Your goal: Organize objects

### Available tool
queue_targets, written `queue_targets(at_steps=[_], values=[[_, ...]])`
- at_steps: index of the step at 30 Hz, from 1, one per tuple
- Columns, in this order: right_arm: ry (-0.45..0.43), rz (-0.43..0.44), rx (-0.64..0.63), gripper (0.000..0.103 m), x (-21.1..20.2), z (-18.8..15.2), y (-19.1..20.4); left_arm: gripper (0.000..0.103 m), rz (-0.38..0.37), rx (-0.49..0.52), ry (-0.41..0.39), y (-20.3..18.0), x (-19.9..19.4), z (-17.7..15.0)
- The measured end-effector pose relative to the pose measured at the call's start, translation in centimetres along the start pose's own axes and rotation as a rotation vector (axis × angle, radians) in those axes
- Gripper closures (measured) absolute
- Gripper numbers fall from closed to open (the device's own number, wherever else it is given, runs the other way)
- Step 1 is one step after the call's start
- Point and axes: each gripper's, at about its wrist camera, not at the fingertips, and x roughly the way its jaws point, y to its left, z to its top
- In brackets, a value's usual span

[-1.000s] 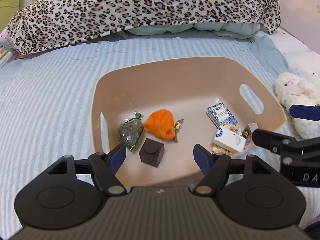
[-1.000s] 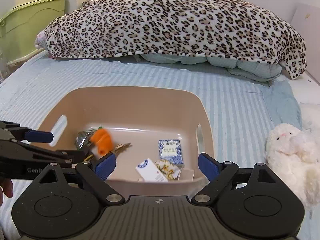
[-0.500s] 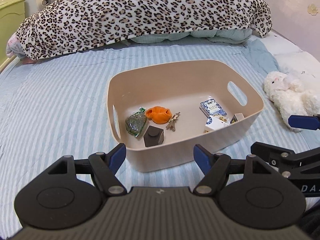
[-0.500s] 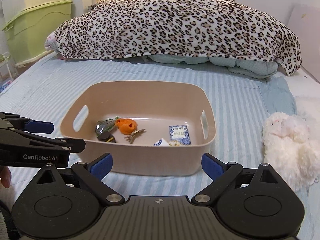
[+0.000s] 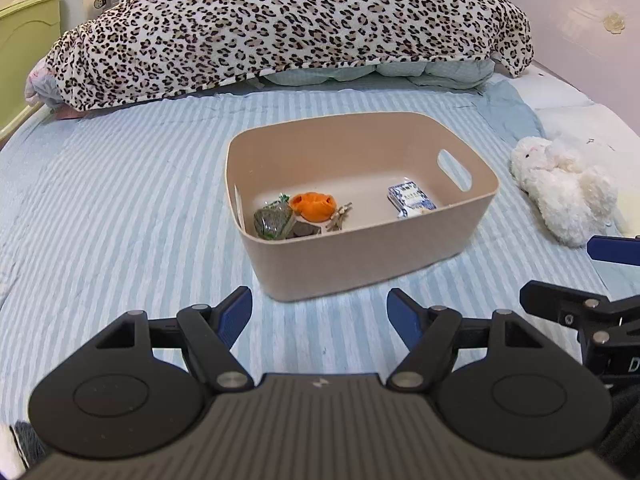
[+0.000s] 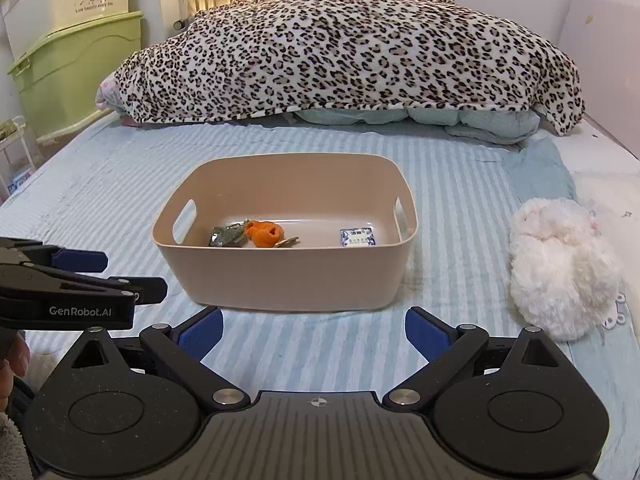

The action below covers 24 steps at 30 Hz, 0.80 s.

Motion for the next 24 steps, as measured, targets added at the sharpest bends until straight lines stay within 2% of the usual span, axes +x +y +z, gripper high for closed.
queue_targets(at_steps=[14, 24], values=[[-0.002, 0.012, 0.029, 0.003, -3.5, -2.1, 0.1, 0.028, 0.013, -0.005, -0.025, 0.2, -4.1, -2.0], [-0.019, 0.018, 0.045, 0.000, -6.1, -3.0, 0.1, 0.028, -0.026, 0.005, -0.018, -0.5, -6.5, -3.3]])
